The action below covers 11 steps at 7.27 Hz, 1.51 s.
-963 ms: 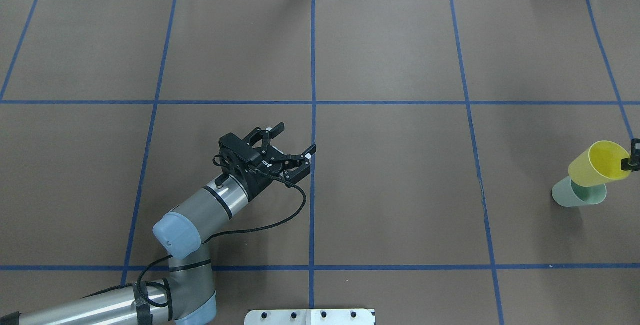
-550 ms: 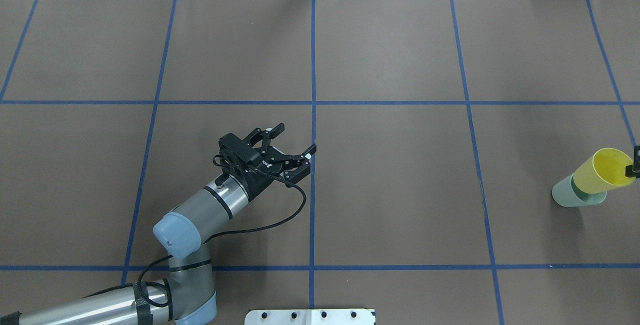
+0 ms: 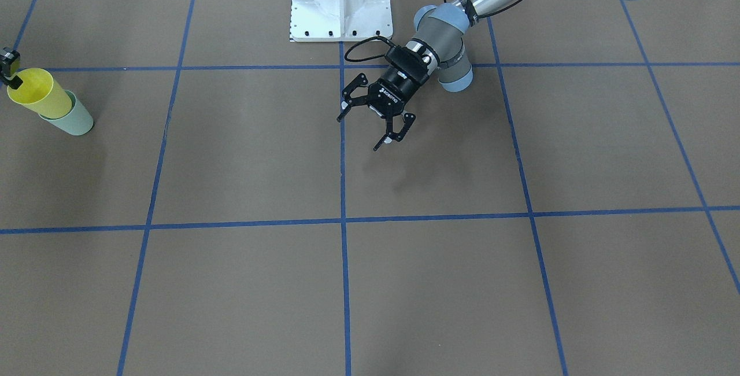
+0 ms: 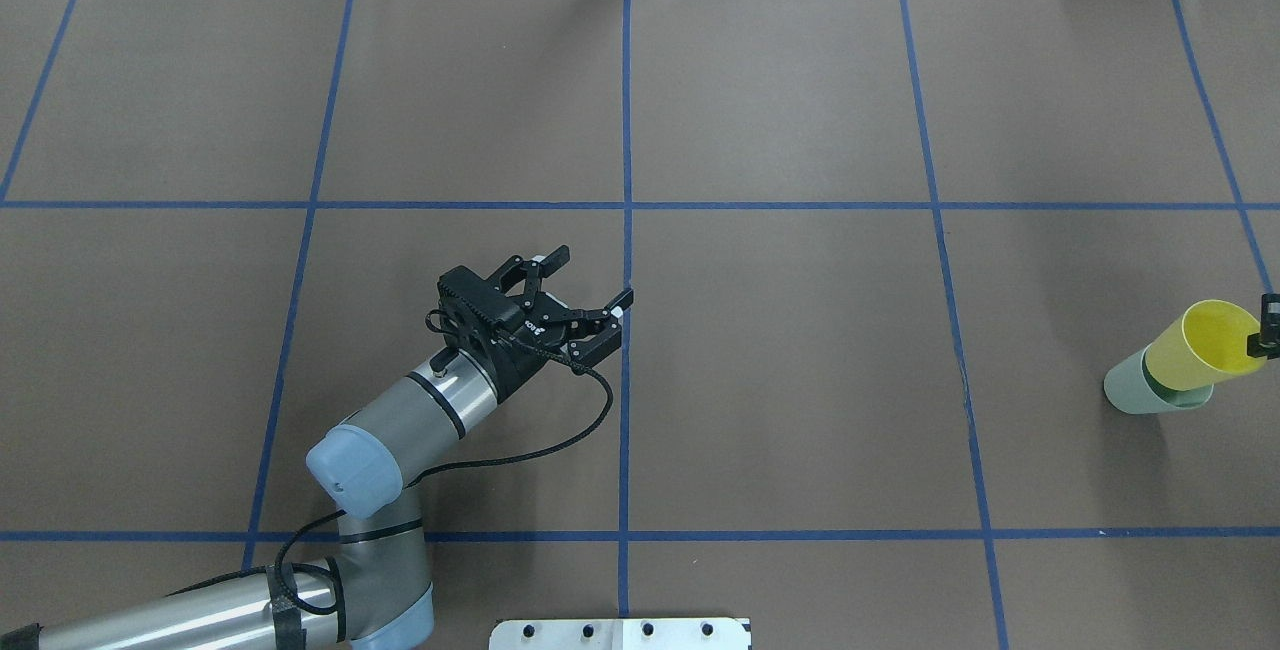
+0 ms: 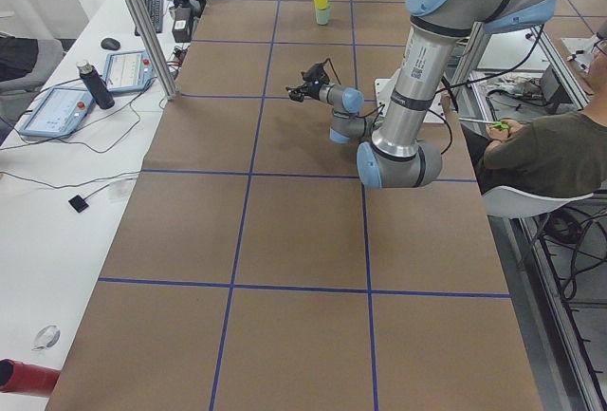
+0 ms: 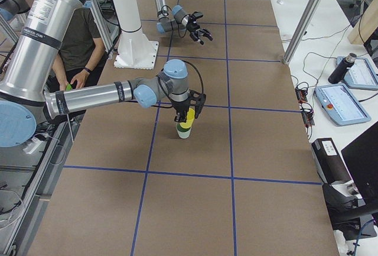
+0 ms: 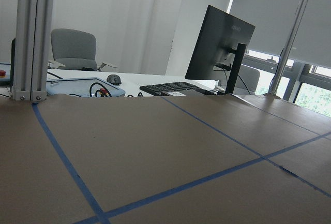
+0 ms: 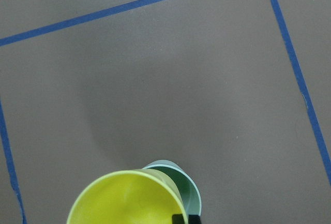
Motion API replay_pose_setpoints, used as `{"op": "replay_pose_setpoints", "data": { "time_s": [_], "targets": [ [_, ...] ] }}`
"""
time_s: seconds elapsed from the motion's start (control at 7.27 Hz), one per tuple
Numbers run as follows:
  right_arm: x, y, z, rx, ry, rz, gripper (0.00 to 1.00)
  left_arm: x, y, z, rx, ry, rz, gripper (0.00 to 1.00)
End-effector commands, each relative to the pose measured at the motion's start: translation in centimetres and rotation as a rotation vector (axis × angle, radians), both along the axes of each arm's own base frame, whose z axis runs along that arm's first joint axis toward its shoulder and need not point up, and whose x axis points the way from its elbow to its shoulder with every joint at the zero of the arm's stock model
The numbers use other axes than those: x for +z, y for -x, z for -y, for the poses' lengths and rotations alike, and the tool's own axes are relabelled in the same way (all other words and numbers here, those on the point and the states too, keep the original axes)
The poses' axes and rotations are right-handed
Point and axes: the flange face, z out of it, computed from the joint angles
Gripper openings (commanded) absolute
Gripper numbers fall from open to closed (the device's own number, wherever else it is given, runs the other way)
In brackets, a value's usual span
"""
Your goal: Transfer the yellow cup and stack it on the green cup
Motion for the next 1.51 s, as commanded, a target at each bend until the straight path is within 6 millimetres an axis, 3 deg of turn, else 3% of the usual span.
{"op": "replay_pose_setpoints", "data": {
  "time_s": [0.0,0.14,0.28,0.41,0.69,0.83,0.96,1.1,1.38],
  "targets": [
    [0.4,0.1,0.0,-0.003,0.008,-0.002,0.0,-0.2,0.0,0.0,0.0,-0.001,-0.003,1.0],
    [0.4,0.1,0.1,-0.003,0.008,-0.002,0.0,-0.2,0.0,0.0,0.0,-0.001,-0.003,1.0],
    [0.8,0.1,0.1,-0.003,0.014,-0.006,0.26,-0.2,0.0,0.0,0.0,-0.001,-0.003,1.0],
    [1.1,0.1,0.1,-0.001,0.021,-0.007,0.99,-0.2,0.0,0.0,0.0,-0.001,-0.003,1.0],
    [0.9,0.2,0.1,-0.003,0.017,-0.004,1.0,0.3,-0.1,0.0,0.0,0.002,0.006,1.0],
    [-0.2,0.6,0.9,-0.005,-0.007,0.016,1.0,0.6,0.1,0.7,-0.014,0.005,0.017,1.0],
    [-1.0,1.3,2.1,-0.005,-0.031,0.028,1.0,2.9,1.6,4.6,-0.066,0.043,0.044,1.0],
    [-1.2,1.6,4.0,0.015,-0.049,0.027,1.0,6.4,2.6,8.8,-0.085,0.175,0.05,1.0],
    [-1.4,1.9,9.3,0.063,-0.075,0.037,1.0,9.2,7.6,18.9,-0.096,0.341,0.262,1.0]
  ]
}}
